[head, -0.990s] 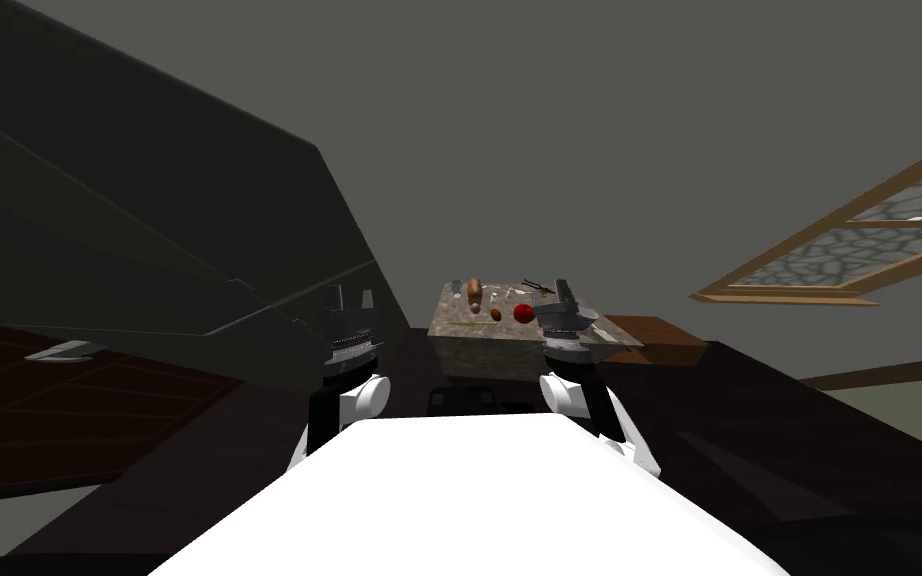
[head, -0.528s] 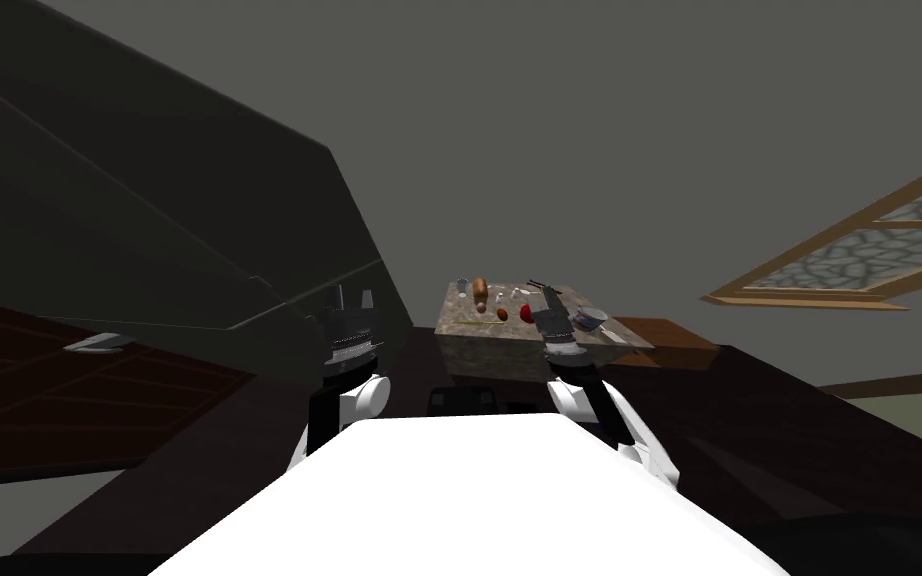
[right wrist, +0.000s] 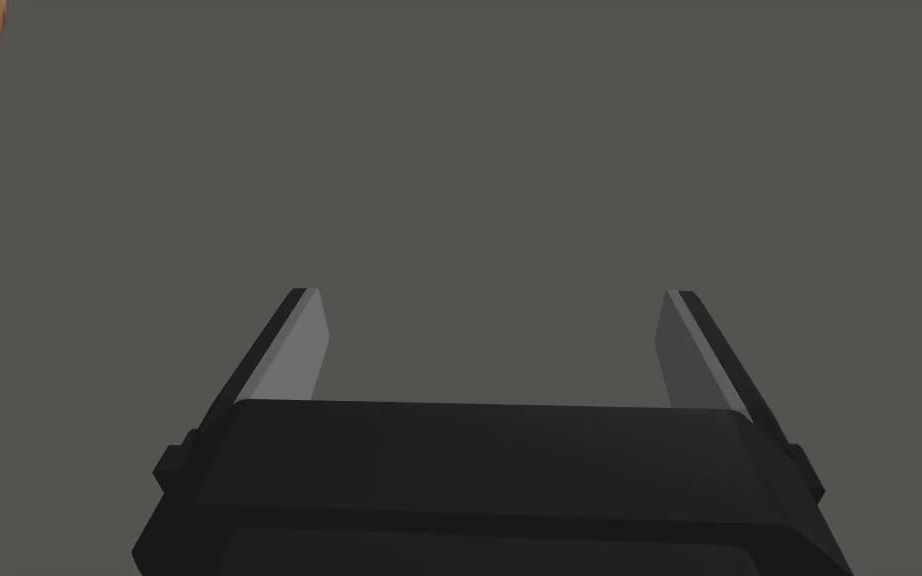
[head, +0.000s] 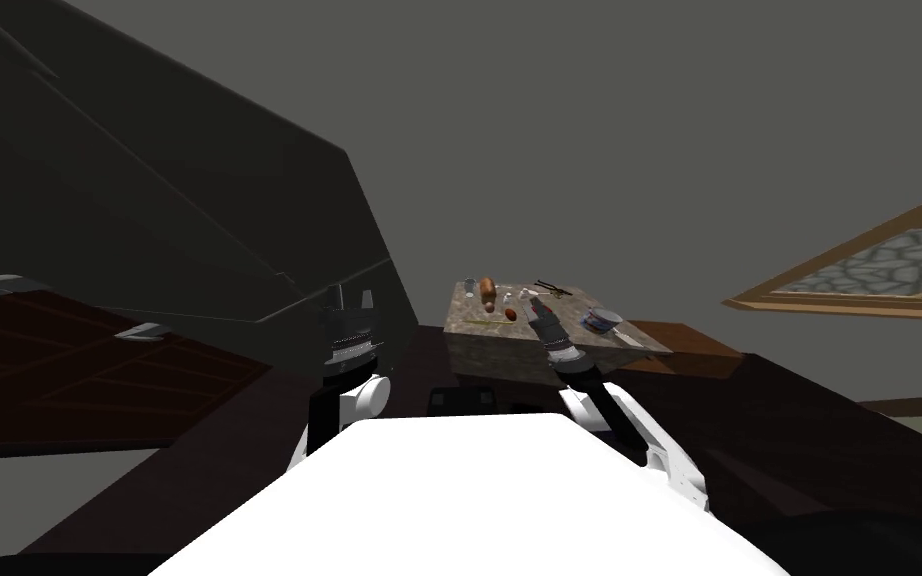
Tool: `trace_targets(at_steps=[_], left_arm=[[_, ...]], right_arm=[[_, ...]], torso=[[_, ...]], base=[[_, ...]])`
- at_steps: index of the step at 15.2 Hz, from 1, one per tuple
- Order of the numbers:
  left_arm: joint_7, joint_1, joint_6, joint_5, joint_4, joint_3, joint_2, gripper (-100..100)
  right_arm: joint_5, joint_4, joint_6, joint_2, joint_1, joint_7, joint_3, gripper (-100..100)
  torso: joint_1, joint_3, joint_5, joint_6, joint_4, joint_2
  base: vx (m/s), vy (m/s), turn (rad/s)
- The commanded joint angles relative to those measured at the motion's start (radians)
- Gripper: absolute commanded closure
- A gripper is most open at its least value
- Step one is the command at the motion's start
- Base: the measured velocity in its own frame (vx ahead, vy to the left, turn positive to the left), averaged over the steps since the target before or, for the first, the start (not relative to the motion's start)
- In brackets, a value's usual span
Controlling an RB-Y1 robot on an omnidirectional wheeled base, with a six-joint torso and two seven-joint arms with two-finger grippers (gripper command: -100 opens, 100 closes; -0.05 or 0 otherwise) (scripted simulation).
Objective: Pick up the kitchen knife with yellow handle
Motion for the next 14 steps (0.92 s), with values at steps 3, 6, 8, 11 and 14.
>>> trace_targets(at_steps=[3, 6, 8, 11, 14], left_arm=[[0.0, 0.0, 0.0, 0.0, 0.0, 0.0, 0.0, 0], [0.0, 0.0, 0.0, 0.0, 0.0, 0.0, 0.0, 0], [0.0, 0.0, 0.0, 0.0, 0.0, 0.0, 0.0, 0], [0.0, 0.0, 0.0, 0.0, 0.0, 0.0, 0.0, 0], [0.0, 0.0, 0.0, 0.0, 0.0, 0.0, 0.0, 0]], right_arm=[[0.029, 0.027, -0.011, -0.09, 0.016, -0.005, -0.003, -100], [0.053, 0.048, -0.021, -0.152, 0.029, -0.009, -0.004, -100], [0.077, 0.07, -0.03, -0.19, 0.042, -0.013, -0.004, -100], [0.103, 0.092, -0.04, -0.25, 0.056, -0.016, -0.003, -100], [0.129, 0.115, -0.05, -0.309, 0.069, -0.02, -0.002, -100]], torso=[[-0.001, 0.0, 0.0, 0.0, 0.0, 0.0], [-0.002, 0.0, 0.0, 0.0, 0.0, 0.0], [-0.002, 0.0, 0.0, 0.0, 0.0, 0.0], [-0.002, 0.0, 0.0, 0.0, 0.0, -0.001], [-0.002, 0.0, 0.0, 0.0, 0.0, -0.001]], base=[[-0.01, 0.072, 0.059], [-0.01, 0.069, 0.062], [-0.005, 0.061, 0.06], [0.003, 0.069, 0.071], [0.001, 0.069, 0.08]])
